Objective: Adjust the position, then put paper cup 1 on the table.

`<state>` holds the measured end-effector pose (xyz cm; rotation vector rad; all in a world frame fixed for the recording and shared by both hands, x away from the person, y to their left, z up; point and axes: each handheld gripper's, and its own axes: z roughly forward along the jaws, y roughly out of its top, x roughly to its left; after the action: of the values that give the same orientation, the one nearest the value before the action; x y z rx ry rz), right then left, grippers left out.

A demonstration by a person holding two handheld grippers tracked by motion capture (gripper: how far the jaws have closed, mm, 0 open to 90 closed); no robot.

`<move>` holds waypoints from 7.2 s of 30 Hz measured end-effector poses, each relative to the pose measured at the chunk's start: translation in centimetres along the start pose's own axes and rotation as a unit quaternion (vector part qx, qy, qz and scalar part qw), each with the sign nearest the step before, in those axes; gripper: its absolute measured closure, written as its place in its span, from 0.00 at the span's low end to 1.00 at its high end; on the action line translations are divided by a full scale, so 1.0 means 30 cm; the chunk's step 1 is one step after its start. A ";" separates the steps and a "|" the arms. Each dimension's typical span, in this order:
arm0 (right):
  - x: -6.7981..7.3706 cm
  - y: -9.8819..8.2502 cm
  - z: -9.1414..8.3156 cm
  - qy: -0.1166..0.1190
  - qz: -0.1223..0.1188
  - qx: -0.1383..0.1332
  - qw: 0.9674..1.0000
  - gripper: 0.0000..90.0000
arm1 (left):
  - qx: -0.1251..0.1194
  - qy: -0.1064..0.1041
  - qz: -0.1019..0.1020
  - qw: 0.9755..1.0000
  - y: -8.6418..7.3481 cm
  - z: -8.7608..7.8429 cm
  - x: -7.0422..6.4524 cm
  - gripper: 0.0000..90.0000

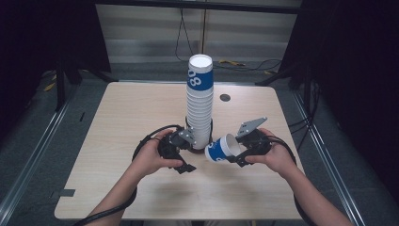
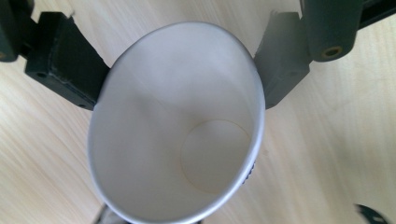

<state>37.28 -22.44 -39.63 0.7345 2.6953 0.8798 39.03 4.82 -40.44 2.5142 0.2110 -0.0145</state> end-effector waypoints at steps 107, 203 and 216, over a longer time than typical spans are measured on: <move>-0.076 0.031 -0.054 -0.044 0.073 0.053 0.995 0.16 | -0.027 0.028 -0.076 0.996 -0.033 -0.154 0.076 0.19; -0.106 0.645 -0.190 -0.039 0.064 -0.101 0.992 0.21 | -0.177 0.092 -0.122 0.972 0.234 -0.339 0.248 0.17; -0.113 0.634 -0.209 -0.039 0.081 -0.110 0.990 0.22 | -0.170 0.106 -0.093 0.975 0.228 -0.316 0.243 0.26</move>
<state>45.49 -14.04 -23.06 0.9239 2.4468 1.1398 46.93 5.91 -29.21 2.1450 0.4934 0.1999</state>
